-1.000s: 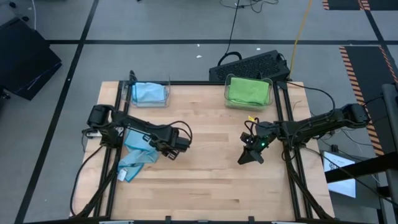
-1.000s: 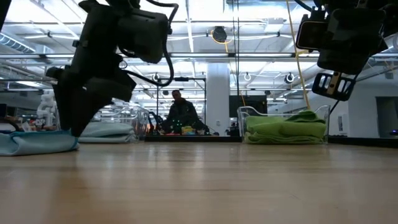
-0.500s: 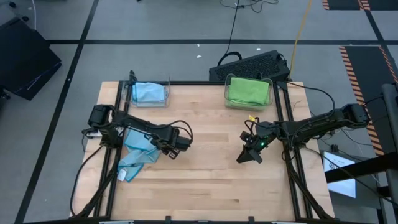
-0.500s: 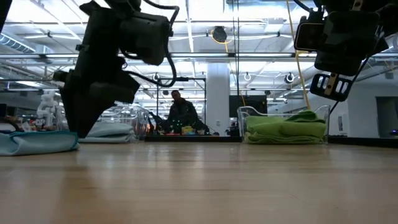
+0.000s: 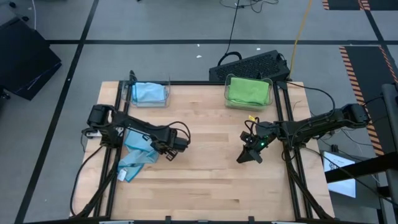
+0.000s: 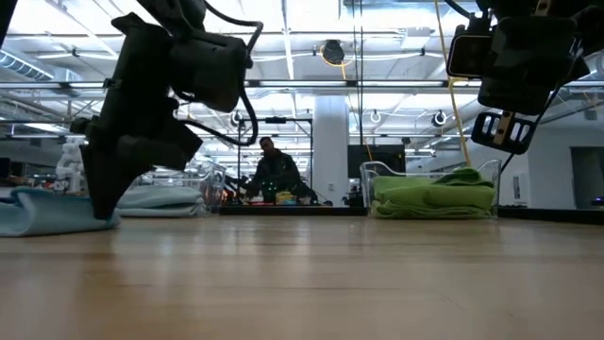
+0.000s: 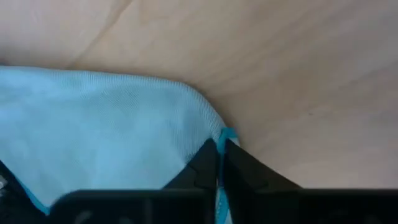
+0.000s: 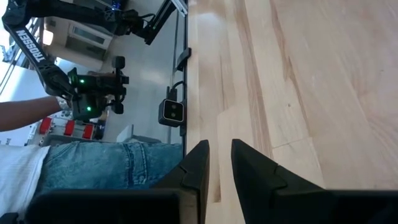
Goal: Sort microfiber towel by color & place in baskets
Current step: Fold the blue towel
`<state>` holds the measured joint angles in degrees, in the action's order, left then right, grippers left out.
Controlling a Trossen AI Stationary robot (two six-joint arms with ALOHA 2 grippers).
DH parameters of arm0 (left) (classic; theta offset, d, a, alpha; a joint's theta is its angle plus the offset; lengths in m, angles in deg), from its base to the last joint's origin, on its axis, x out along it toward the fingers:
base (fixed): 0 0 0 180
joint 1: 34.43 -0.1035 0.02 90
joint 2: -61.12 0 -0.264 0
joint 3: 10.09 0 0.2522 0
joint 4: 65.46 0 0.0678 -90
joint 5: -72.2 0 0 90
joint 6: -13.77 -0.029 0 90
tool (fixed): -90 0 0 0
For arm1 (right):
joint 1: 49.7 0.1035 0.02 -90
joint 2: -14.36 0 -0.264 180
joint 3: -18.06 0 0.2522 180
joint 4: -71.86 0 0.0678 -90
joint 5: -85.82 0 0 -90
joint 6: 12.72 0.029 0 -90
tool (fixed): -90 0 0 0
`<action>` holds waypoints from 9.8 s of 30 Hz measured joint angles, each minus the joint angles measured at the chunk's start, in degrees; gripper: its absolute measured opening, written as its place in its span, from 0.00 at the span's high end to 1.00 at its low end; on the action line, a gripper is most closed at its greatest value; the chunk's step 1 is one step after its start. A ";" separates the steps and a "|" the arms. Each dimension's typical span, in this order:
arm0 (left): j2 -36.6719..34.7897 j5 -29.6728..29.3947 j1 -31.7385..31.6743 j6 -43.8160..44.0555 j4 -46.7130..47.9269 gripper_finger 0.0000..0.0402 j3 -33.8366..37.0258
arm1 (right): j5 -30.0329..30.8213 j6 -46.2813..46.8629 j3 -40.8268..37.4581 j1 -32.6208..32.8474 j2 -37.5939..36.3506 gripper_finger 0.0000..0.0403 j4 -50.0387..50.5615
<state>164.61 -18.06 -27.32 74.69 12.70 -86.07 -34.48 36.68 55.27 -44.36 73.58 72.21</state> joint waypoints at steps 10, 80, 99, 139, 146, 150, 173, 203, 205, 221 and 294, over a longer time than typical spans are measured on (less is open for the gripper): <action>-8.14 -8.88 0.04 -2.06 7.77 0.98 -9.30 | -1.14 3.45 0.00 -0.22 0.02 0.85 -2.96; -26.95 6.26 -11.30 -60.83 -15.61 0.96 -30.92 | 12.61 -19.84 40.54 -16.79 26.03 1.00 5.18; -28.96 15.15 -13.98 -64.75 -20.08 0.99 -30.73 | 9.05 -11.80 40.70 -17.55 23.45 0.81 6.19; -29.30 22.38 -4.57 -47.03 -23.41 0.98 -11.34 | 24.03 -2.68 21.56 -14.87 23.61 0.37 -6.40; -29.32 17.75 3.38 -35.20 -36.48 0.99 -2.64 | 19.50 -12.32 37.48 -17.75 29.76 0.37 10.77; -29.19 12.78 8.05 -29.65 -39.29 0.99 1.40 | 16.37 -19.39 44.91 -21.45 36.17 0.37 16.18; -29.30 1.32 23.10 -3.41 -40.68 0.98 16.15 | -7.50 -45.81 68.58 -27.10 69.02 0.32 11.14; -29.32 2.17 23.19 -6.79 -39.06 0.98 16.15 | -16.38 -55.65 72.39 -27.79 80.06 0.31 4.61; -29.32 2.18 23.19 -6.82 -38.89 0.98 16.15 | -16.31 -57.71 72.39 -27.56 80.06 0.34 5.81; -29.32 1.79 23.04 -6.49 -37.93 0.98 16.15 | -8.50 -65.01 72.43 -24.83 79.62 0.97 8.29; -26.15 -10.10 8.48 -23.15 -40.13 0.98 16.15 | 14.03 -75.92 17.90 4.87 24.24 0.50 19.25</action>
<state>138.46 -28.15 -18.83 51.54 -27.42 -69.92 -20.45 -39.23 73.17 -39.49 97.83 91.46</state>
